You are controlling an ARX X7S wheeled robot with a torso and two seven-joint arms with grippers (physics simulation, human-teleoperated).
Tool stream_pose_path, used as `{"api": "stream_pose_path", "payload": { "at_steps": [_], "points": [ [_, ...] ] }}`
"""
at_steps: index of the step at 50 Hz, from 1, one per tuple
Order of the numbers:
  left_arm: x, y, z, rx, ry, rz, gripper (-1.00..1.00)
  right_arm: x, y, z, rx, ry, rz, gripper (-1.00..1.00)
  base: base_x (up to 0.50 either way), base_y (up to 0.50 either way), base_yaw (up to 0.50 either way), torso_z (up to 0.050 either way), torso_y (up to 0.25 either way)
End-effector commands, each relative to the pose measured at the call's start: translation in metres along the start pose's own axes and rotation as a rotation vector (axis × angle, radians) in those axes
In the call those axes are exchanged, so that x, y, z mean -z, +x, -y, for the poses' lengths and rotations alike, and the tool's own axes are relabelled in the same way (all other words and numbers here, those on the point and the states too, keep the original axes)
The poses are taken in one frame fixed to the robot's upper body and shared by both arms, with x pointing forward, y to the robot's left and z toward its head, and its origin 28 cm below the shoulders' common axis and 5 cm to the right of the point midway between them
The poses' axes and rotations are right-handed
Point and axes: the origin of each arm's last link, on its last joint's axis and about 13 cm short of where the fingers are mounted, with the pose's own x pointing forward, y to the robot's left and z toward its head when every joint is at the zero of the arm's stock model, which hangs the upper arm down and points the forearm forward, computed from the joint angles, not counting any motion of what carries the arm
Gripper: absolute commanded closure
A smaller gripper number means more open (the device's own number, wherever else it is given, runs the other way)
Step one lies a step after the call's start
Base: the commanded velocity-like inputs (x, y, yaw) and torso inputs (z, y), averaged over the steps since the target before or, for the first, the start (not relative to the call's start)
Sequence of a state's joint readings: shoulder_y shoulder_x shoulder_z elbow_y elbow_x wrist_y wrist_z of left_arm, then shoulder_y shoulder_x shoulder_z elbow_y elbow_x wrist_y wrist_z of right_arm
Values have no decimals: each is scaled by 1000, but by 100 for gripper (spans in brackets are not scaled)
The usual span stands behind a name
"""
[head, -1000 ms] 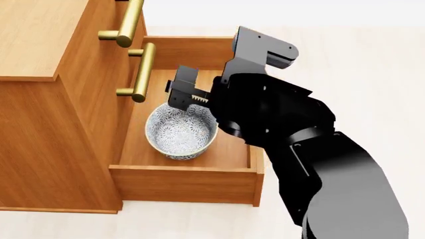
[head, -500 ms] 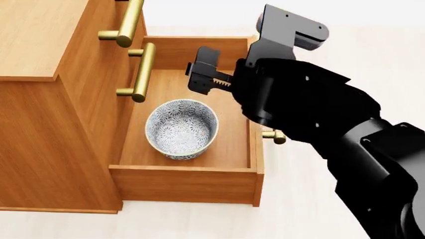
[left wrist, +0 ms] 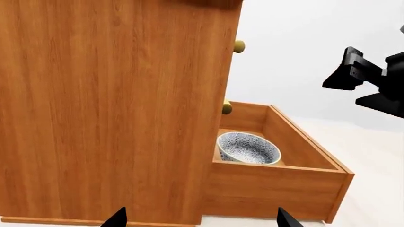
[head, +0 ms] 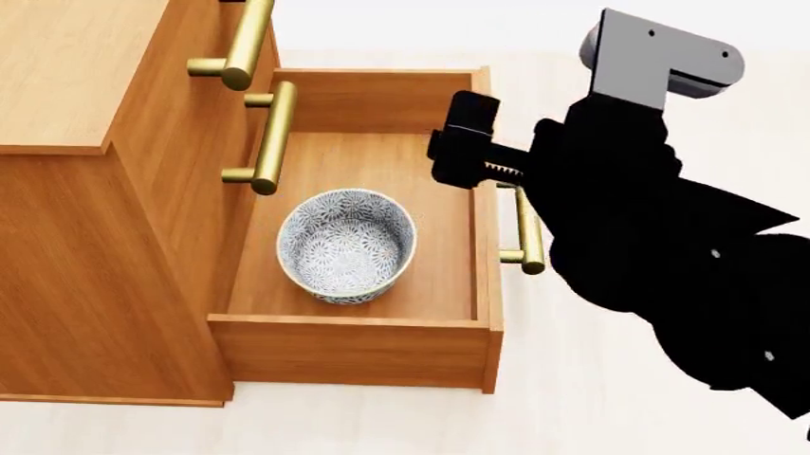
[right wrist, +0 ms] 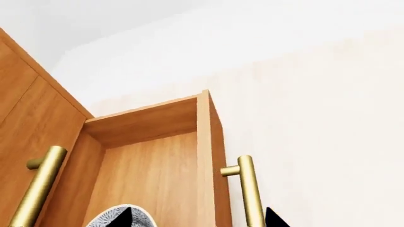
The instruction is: Put the bowl in the bottom drawer of the cabinet and close it.
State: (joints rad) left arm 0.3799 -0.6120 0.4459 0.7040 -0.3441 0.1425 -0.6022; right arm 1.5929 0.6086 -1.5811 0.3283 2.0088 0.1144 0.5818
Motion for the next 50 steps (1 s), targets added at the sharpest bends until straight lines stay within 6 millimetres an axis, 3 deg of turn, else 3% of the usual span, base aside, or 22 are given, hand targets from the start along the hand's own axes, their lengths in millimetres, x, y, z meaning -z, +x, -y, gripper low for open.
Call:
{"api": "stream_pose_path", "payload": {
  "at_steps": [1, 10, 19, 34, 50],
  "points": [
    [0, 0, 1, 2, 1, 0, -100, 14, -25, 14, -33, -47, 140, -100, 0, 0, 0, 0, 0],
    [-1, 0, 1, 2, 0, 1, -100, 37, -38, 27, -12, -177, 240, -100, 0, 0, 0, 0, 0],
    [-2, 0, 1, 4, 1, 1, -100, 67, -38, 37, 46, -291, 312, -100, 0, 0, 0, 0, 0],
    [-1, -1, 2, 6, 5, 0, -100, 95, -41, 54, 187, -312, 445, -100, 0, 0, 0, 0, 0],
    [1, 0, 2, 8, 5, -2, -100, 131, -38, 64, 221, -345, 435, -100, 0, 0, 0, 0, 0]
  ]
}}
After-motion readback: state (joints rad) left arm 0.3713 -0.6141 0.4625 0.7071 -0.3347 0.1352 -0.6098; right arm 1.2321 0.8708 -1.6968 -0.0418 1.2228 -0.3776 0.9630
